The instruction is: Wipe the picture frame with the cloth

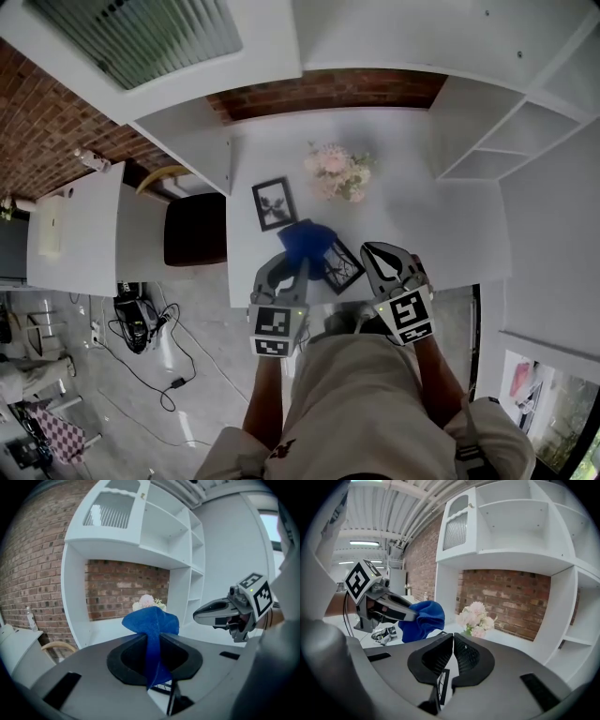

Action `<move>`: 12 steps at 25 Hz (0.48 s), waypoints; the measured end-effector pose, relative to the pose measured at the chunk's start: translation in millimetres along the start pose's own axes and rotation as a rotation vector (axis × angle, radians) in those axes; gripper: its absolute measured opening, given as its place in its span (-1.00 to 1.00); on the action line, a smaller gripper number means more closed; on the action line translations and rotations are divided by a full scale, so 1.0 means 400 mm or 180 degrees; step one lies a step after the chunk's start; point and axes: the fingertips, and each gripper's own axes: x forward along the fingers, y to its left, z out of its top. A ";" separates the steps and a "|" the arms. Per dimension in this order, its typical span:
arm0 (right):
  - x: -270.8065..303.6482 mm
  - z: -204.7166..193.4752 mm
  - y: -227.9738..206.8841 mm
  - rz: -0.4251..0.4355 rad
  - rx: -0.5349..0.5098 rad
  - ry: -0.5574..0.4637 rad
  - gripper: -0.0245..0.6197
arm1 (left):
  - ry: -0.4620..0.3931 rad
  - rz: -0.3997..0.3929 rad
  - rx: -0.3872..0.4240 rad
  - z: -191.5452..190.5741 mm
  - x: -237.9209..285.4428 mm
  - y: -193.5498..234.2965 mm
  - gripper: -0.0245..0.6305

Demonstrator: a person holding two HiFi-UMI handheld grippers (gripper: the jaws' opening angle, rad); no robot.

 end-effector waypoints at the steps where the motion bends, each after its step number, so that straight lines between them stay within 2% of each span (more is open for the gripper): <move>1: -0.011 0.024 -0.006 -0.0027 0.0017 -0.0076 -0.91 | -0.0064 -0.0010 0.0015 0.021 -0.008 -0.003 -0.71; 9: -0.094 0.213 -0.041 -0.0174 0.0000 -0.0684 -0.91 | -0.0626 -0.0011 0.0124 0.199 -0.076 -0.025 -0.71; 12: -0.107 0.234 -0.044 -0.0207 0.0031 -0.0667 -0.93 | -0.0771 -0.0022 0.0152 0.240 -0.096 -0.035 -0.71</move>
